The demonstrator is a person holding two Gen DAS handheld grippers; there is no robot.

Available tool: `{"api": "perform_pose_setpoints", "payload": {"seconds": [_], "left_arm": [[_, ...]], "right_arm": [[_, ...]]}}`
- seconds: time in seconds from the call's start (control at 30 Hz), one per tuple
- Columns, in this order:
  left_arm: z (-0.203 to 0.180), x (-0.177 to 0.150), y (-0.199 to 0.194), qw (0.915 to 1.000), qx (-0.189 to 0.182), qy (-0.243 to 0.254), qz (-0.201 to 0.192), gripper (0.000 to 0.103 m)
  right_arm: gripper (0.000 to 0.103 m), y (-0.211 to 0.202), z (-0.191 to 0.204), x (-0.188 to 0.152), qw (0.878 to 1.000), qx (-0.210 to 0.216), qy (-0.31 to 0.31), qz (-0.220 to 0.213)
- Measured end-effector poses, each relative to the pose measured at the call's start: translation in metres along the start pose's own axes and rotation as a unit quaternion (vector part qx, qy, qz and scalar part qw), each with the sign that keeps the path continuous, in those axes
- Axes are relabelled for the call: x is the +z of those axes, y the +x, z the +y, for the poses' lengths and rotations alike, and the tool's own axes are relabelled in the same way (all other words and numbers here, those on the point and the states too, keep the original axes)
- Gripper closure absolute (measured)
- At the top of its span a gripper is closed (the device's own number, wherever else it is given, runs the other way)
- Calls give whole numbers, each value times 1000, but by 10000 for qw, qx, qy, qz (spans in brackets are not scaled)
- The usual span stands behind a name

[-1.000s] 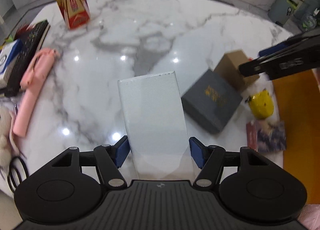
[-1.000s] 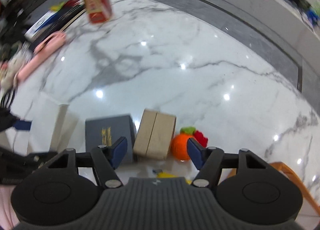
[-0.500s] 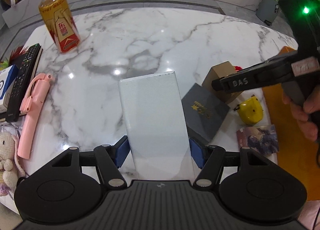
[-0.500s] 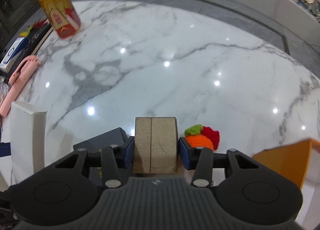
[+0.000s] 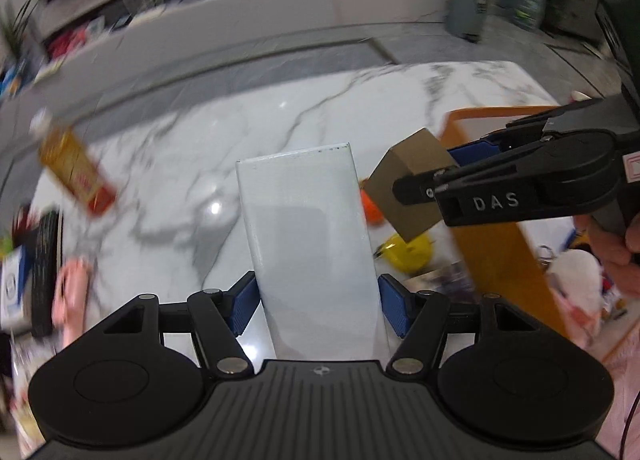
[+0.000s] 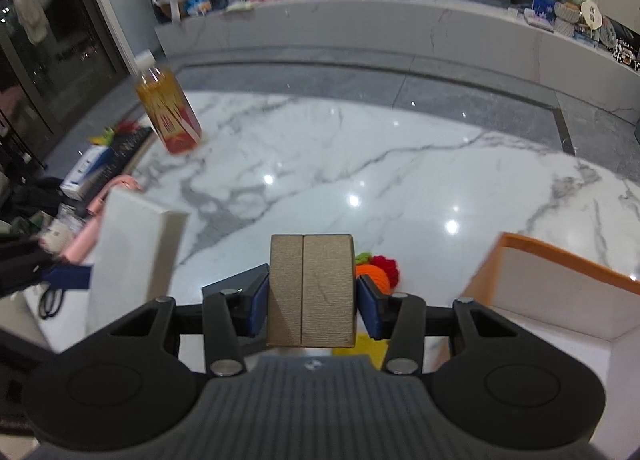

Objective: Organize objects
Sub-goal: 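Carry the white box and kraft box over the orange box with both tools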

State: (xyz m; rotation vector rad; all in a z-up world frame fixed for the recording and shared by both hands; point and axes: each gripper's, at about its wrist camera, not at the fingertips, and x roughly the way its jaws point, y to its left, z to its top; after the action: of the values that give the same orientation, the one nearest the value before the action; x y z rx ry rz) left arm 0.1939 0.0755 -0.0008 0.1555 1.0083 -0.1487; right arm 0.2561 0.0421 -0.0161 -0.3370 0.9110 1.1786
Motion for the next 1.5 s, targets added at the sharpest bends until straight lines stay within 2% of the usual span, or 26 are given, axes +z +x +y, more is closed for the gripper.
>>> {"api": "perform_pose_setpoints", "payload": {"seconds": [0.13,0.17,0.27,0.4,0.5,0.57,0.63,0.9,1.17,1.5], "left_arm": [[-39,22,-14,9971,-92,734,-201,29],[-51,27,-16,9952,-106,943,-242,29],[-85,45,-22,9857,-205,1626,-388,29],[-138,62,-19,9657,-298,2523,-531,29],[-179,67,-6,9462,-437,3167,-510,29],[-202,66,8,9319,-493,3567,-439,29],[-220,64,25,9215,-546,3833,-296,29],[-247,56,84,8789,-421,4746,216,29],[-247,52,119,8350,-491,5469,353,31],[-248,33,168,7981,-538,5995,261,31]], "right_arm": [[55,-43,-24,-6,10000,88,-33,-24],[55,-54,-33,-6,9995,228,-210,50],[55,-86,-63,-8,9997,86,-143,194],[55,-123,-107,-10,9988,-345,9,358],[55,-146,-138,-12,9974,-609,132,358],[55,-157,-156,-13,9971,-635,214,360],[55,-163,-172,-14,9966,-632,374,360],[55,-151,-202,-12,9960,-282,749,409],[55,-115,-214,-7,9956,48,773,529],[55,-83,-223,-10,9951,94,599,779]]}}
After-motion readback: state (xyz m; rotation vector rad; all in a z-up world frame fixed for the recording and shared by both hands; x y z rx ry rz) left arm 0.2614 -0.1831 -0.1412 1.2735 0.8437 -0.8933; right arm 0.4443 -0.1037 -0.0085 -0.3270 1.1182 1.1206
